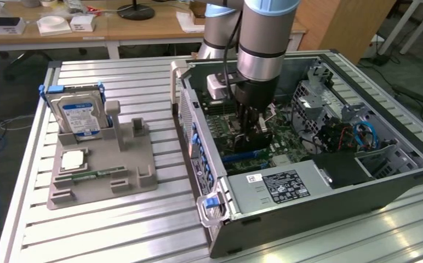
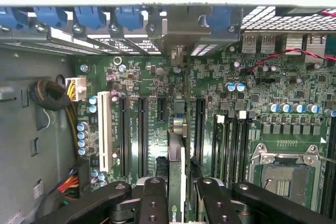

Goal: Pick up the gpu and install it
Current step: 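Insert the gpu into the slot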

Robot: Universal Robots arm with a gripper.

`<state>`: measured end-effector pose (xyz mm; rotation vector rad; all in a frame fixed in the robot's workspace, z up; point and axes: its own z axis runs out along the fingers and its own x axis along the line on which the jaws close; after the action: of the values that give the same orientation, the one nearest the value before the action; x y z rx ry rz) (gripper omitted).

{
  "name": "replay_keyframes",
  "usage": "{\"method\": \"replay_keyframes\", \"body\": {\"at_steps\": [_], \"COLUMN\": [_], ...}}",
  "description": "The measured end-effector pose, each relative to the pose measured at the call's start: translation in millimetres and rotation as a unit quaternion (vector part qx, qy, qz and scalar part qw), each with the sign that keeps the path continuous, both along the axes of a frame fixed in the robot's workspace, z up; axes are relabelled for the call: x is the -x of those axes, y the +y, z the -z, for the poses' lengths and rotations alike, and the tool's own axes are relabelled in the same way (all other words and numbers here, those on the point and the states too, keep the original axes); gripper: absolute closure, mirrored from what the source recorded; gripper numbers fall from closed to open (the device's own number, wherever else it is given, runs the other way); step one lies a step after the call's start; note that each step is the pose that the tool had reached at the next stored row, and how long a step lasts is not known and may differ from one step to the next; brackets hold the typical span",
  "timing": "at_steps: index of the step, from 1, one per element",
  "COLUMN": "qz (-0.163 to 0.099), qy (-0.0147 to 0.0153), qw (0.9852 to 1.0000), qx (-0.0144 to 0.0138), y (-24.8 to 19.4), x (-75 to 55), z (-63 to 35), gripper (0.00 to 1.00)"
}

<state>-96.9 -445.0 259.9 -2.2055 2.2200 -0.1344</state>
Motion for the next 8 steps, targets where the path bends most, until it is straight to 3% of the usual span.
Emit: {"method": "replay_keyframes", "body": {"at_steps": [8], "qz": [0.0], "qy": [-0.0001], "qw": [1.0], "qx": [0.0], "y": [0.0], "x": [-3.0], "z": [0.0], "gripper": [0.74]}}
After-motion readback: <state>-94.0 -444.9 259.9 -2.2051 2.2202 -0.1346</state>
